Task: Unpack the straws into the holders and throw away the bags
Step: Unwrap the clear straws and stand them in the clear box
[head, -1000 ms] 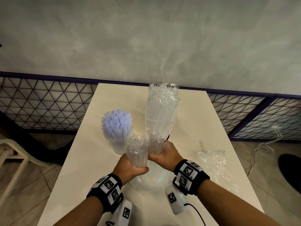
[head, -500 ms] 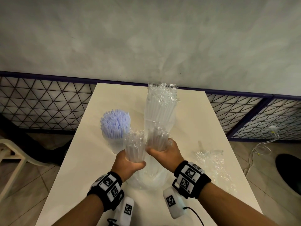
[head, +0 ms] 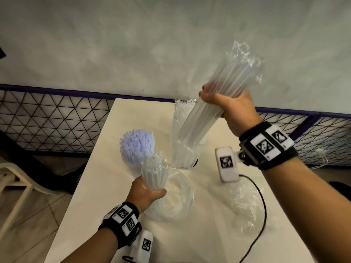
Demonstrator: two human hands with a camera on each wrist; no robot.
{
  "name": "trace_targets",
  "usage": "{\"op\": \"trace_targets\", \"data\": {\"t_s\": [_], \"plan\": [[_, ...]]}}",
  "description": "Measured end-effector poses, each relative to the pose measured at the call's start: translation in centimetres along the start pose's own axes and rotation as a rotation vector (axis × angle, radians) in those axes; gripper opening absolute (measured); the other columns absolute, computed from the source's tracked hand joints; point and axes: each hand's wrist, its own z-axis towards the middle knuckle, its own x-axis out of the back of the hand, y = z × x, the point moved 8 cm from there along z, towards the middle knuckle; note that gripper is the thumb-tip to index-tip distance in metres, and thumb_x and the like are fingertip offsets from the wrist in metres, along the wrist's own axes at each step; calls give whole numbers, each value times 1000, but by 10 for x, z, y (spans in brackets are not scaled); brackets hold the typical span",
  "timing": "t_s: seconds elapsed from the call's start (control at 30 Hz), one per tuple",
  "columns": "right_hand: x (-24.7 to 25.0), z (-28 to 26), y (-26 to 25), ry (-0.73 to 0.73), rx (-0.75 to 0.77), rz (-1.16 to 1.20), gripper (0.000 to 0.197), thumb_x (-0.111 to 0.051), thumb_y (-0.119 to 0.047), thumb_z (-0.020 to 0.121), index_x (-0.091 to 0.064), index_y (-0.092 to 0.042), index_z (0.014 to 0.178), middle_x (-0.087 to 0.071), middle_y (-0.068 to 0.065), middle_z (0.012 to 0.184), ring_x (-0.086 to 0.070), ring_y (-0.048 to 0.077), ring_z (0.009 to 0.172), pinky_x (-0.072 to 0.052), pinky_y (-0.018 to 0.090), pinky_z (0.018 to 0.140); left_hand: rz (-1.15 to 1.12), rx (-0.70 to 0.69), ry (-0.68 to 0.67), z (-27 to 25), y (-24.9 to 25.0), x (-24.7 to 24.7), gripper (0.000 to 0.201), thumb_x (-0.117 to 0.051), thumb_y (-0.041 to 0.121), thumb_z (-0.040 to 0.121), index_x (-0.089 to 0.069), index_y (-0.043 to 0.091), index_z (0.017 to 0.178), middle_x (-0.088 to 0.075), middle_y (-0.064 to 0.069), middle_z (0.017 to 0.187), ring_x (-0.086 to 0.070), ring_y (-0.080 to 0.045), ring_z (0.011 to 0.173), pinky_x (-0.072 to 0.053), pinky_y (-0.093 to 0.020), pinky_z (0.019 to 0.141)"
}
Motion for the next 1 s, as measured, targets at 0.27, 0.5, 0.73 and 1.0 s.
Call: {"op": "trace_targets", "data": {"t_s": [0.27, 0.5, 0.73, 1.0], "plan": [[-27, 40, 16, -76, 5, -154, 23, -82, -5, 75, -72, -21, 90, -78, -2, 93, -74, 14, 93, -57, 36, 91, 22, -7, -15, -1, 2, -2, 54, -81, 36, 40, -69, 14, 88, -74, -2, 81, -71, -16, 78, -57, -29, 72], [-35, 42, 48, -58, -80, -203, 21, -82, -11, 75, -73, -19, 93, -77, -1, 94, -73, 10, 86, -53, 25, 72, 32, -15, -25, 0, 2, -3, 54, -81, 37, 41, -68, 17, 89, -74, -2, 83, -71, -15, 79, -58, -31, 75], [-13, 60, 32, 82, -129, -79, 54, -88, -20, 63, -67, -9, 112, -76, 3, 102, -75, 18, 88, -62, 40, 69, 32, -21, -28, 1, 2, -3, 52, -81, 36, 41, -67, 18, 88, -74, -2, 83, -71, -15, 78, -58, -29, 73], [-9, 61, 61, 116, -310, -19, 37, -82, -7, 71, -68, -10, 105, -75, 8, 102, -75, 23, 88, -63, 43, 73, 18, -13, -24, 1, 2, -2, 44, -83, 28, 47, -67, 18, 87, -73, -1, 81, -70, -13, 77, -52, -20, 65]]}}
